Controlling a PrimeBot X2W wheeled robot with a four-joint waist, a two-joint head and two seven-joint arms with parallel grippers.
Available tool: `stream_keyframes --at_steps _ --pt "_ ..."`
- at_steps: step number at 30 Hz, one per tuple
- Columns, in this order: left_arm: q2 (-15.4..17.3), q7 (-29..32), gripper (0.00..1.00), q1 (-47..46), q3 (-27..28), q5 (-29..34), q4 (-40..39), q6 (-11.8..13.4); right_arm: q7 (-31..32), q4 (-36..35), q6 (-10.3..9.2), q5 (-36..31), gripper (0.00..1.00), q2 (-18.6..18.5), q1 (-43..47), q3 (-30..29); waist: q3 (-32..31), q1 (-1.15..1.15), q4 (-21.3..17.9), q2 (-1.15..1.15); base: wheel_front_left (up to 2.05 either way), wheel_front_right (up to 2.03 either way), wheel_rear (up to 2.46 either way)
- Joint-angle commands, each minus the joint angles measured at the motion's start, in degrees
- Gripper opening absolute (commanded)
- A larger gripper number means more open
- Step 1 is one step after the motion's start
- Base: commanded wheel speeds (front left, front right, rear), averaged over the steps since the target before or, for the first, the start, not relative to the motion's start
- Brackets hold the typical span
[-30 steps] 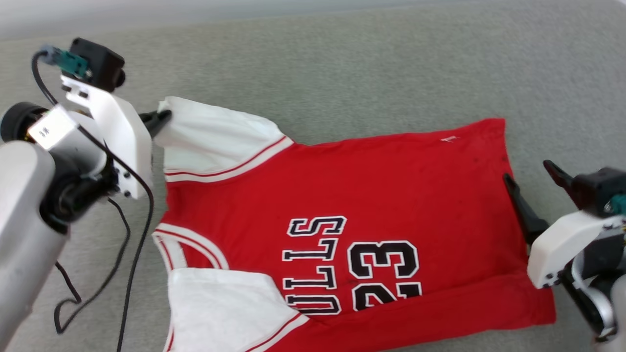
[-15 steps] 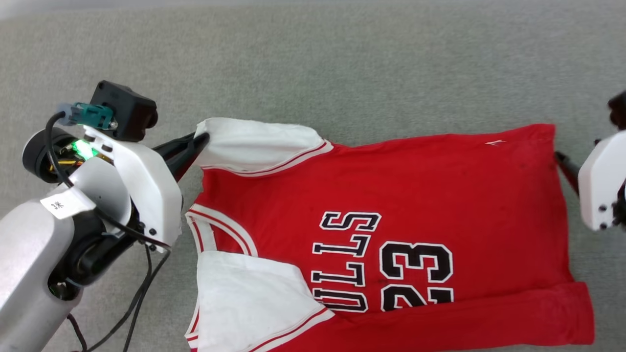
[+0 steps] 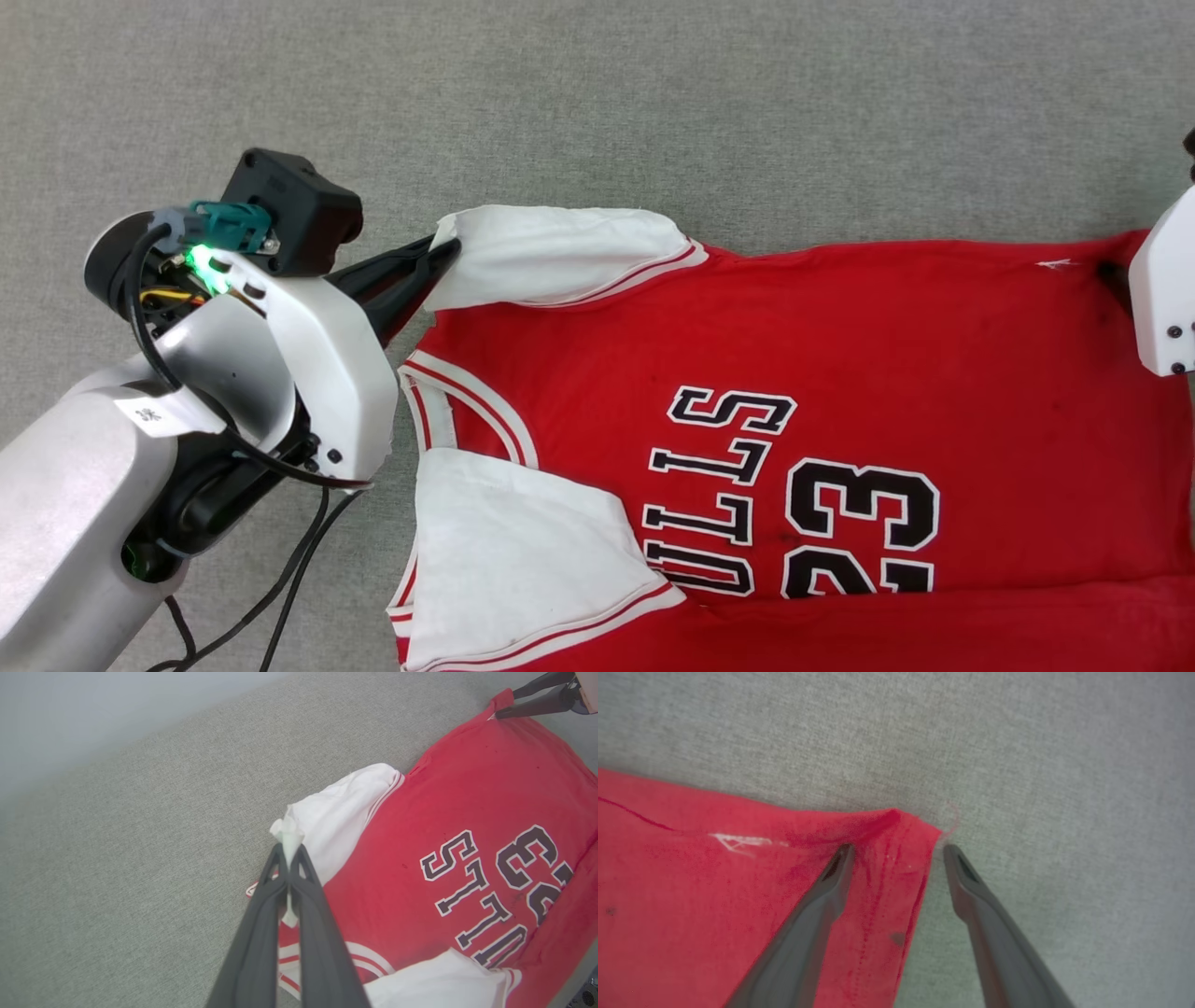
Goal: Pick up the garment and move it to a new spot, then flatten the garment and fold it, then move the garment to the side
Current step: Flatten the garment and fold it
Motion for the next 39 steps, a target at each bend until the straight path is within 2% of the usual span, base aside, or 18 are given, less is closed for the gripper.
stream_keyframes --at_steps 1,3,4,5,8,9,18,27,39 --pt "-0.4 -0.01 0.0 -0.93 -0.28 0.38 -0.19 -0.27 -0.26 1.87 -0.05 0.06 1.0 0.04 -0.11 1.83 0.59 0.0 0.64 0.0 0.0 0.0 0.0" --pt "-0.62 -0.21 0.0 -1.2 -0.42 0.57 0.05 -0.44 -0.42 3.25 -0.03 0.65 1.0 0.15 0.39 3.44 0.78 0.0 0.87 0.0 0.0 0.0 0.0" --pt "-0.78 -0.32 0.0 -1.3 -0.53 0.72 0.21 -0.52 -0.48 3.9 -0.02 1.05 0.43 0.26 0.85 4.26 0.82 0.0 0.97 0.0 0.0 0.0 0.0" --pt "-0.93 -0.39 0.0 -1.31 -0.61 0.7 0.37 -0.55 -0.66 4.63 0.05 1.4 0.0 0.23 1.24 4.87 0.83 0.0 1.05 0.0 0.0 0.0 0.0" --pt "-1.22 -0.62 0.0 -1.24 -0.76 0.66 0.78 -0.61 -1.27 5.72 0.04 1.85 0.0 -0.48 1.91 5.66 0.71 0.0 1.15 0.0 0.0 0.0 0.0" --pt "-1.34 -1.34 0.0 -0.7 -0.56 0.3 1.97 -0.61 -4.78 6.59 -0.05 2.33 0.0 -1.2 1.51 4.89 0.06 0.0 1.04 0.0 0.0 0.0 0.0" --pt "-1.67 -4.89 0.0 1.64 0.24 -0.47 6.78 -0.83 -16.22 7.47 -0.08 4.88 0.0 -0.82 0.38 2.86 -4.64 0.0 -0.19 0.0 0.0 0.0 0.0" --pt "-1.27 -7.05 0.0 5.85 -0.12 -1.23 8.3 0.06 -24.2 7.12 -0.08 7.55 0.0 -0.87 6.05 1.18 -10.74 0.0 -0.94 0.0 0.0 0.0 0.0" --pt "-0.64 -8.49 0.0 16.63 -2.47 -2.01 3.73 4.33 -28.8 1.64 -0.07 12.66 0.0 -0.53 20.62 -0.68 -16.08 0.0 -0.16 0.0 0.0 0.0 0.0"
